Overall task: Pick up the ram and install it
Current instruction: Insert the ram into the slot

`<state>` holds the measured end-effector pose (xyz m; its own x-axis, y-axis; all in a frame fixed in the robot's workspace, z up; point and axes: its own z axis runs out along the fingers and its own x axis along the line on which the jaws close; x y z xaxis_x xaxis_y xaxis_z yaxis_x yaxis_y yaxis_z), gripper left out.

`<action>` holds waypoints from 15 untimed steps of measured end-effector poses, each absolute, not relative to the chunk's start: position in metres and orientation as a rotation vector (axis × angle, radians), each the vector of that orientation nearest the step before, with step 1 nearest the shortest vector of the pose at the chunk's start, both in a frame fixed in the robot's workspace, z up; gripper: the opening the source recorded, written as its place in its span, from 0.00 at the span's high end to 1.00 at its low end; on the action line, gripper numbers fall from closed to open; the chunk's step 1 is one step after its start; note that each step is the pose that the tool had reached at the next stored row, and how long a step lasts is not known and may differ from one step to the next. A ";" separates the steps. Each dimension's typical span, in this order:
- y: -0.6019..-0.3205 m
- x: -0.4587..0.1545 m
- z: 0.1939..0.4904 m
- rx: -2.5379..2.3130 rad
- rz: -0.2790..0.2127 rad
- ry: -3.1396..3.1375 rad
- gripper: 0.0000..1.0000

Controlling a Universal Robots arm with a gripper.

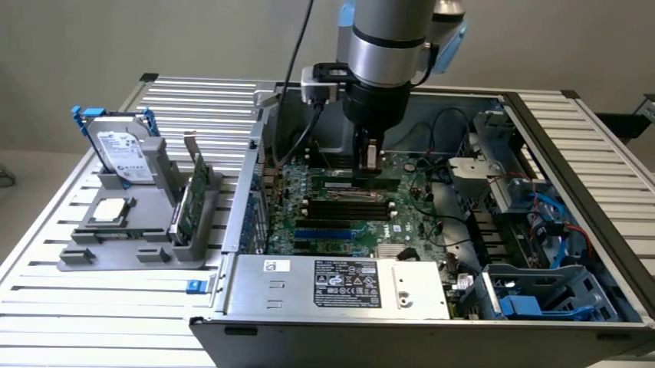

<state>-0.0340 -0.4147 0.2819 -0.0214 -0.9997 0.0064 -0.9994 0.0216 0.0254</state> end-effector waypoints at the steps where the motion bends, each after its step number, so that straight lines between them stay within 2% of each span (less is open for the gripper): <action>1: -0.415 -0.034 0.280 2.182 -0.021 -2.229 0.85; 15: -0.415 -0.034 0.255 2.182 -0.021 -2.229 0.85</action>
<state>-0.0340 -0.4147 0.2546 -0.0215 -0.9997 0.0062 -0.9994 0.0216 0.0253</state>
